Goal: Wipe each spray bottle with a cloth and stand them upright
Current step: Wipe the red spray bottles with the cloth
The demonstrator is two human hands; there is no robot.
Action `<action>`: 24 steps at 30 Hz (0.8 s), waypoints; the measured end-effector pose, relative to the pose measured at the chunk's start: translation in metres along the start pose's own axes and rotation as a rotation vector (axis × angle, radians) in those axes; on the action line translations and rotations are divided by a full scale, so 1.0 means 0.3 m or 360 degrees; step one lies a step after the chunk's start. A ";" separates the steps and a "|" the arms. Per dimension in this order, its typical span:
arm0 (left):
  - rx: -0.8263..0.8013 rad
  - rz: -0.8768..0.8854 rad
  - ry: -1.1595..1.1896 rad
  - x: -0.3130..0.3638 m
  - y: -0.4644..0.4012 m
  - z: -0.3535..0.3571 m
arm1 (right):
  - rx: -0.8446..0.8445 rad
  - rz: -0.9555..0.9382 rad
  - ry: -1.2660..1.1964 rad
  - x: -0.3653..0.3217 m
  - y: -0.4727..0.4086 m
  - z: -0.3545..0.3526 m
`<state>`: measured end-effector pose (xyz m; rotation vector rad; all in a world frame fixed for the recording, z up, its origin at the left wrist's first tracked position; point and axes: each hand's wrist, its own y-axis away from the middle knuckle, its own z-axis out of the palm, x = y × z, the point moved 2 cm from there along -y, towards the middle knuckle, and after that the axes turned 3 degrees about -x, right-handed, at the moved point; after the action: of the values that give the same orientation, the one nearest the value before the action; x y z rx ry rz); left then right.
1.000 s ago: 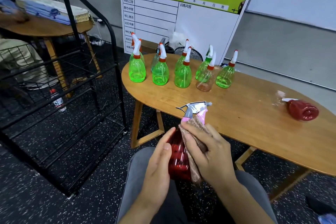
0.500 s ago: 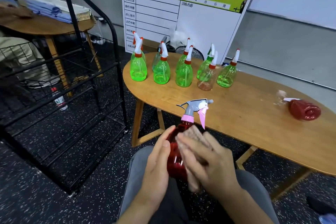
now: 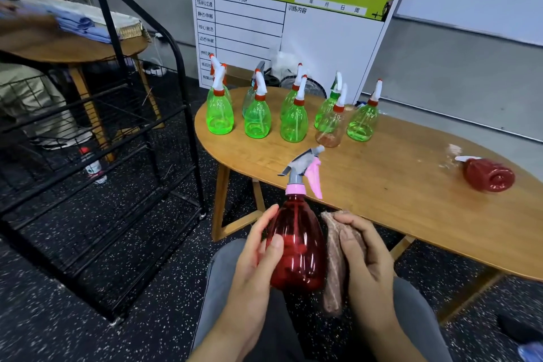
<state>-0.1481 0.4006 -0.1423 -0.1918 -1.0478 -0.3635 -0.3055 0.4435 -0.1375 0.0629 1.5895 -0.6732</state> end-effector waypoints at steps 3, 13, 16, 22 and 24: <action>-0.0053 -0.0032 -0.0037 -0.068 0.012 -0.017 | -0.0075 0.0051 -0.0008 -0.006 -0.007 0.013; -0.0055 0.0027 -0.0208 -0.099 -0.013 -0.038 | -0.0334 -0.0214 0.0581 0.006 -0.037 0.044; -0.0037 0.0089 -0.0205 -0.100 -0.017 -0.045 | -0.0552 -0.0491 0.0819 0.016 0.004 0.043; 0.0022 0.0130 -0.0191 -0.068 -0.021 -0.045 | -0.0889 -0.1138 0.1238 0.011 0.038 0.026; 0.0026 0.0195 -0.0299 -0.071 -0.022 -0.040 | -0.0747 -0.1065 0.1269 -0.001 0.001 0.030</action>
<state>-0.1505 0.3950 -0.1668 -0.2781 -1.2175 -0.2288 -0.2974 0.4398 -0.1371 -0.6469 2.5461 -0.8111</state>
